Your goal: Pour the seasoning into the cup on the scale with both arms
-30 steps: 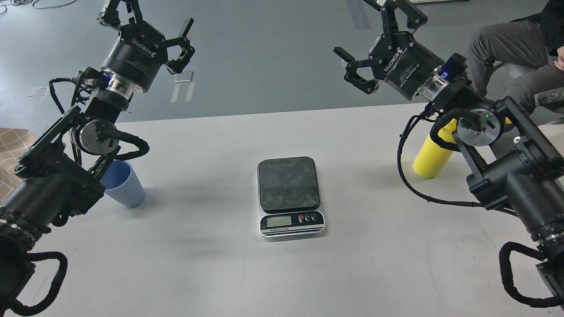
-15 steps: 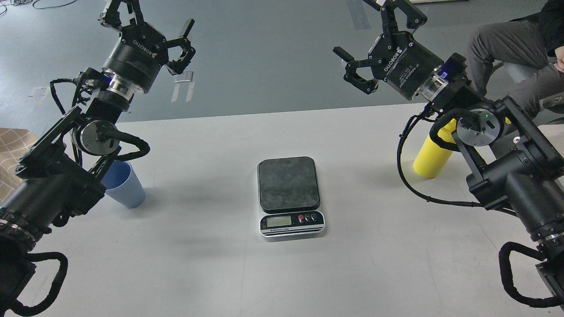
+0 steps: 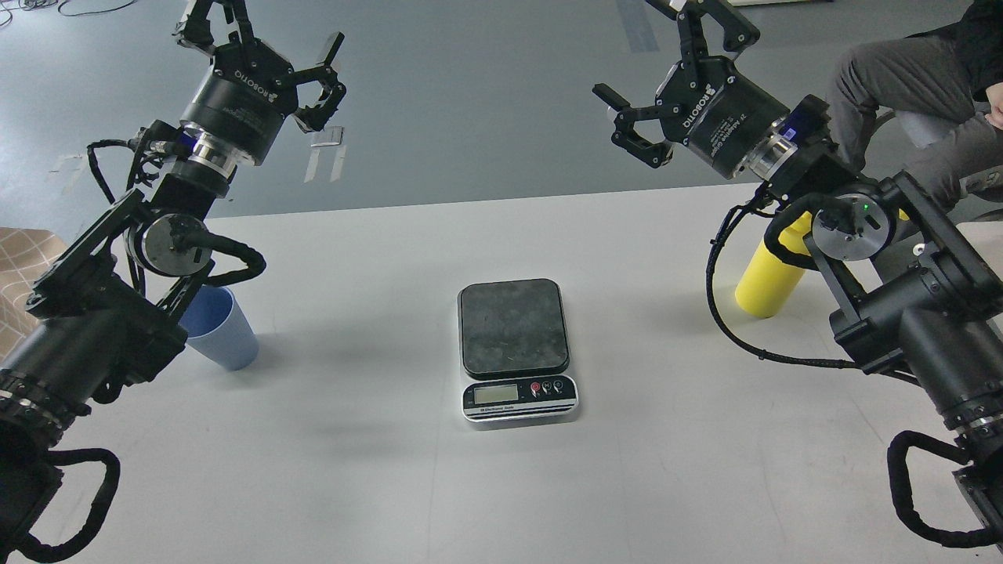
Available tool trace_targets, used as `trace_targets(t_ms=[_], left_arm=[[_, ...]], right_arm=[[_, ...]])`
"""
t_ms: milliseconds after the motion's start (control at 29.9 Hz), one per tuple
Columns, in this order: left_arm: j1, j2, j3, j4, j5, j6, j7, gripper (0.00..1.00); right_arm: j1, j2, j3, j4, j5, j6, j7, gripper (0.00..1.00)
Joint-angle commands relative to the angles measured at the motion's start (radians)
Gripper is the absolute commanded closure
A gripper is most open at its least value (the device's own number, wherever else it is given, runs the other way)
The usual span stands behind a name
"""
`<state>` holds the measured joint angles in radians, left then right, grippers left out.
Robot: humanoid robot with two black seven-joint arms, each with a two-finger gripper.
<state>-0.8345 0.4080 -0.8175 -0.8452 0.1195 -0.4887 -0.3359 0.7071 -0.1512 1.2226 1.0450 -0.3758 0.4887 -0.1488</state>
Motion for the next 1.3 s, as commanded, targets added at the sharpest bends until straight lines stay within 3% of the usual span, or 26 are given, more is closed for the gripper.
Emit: trace_targets(t_ms=[0, 1270], left_arm=[[0.000, 0.000, 0.000, 0.000, 0.000, 0.000, 0.000, 0.02], [-0.003, 0.021, 0.006, -0.008, 0.092, 0.000, -0.006, 0.02]], right_arm=[[0.000, 0.001, 0.000, 0.000, 0.000, 0.000, 0.000, 0.00], [0.000, 0.001, 0.001, 0.000, 0.000, 0.000, 0.000, 0.00]])
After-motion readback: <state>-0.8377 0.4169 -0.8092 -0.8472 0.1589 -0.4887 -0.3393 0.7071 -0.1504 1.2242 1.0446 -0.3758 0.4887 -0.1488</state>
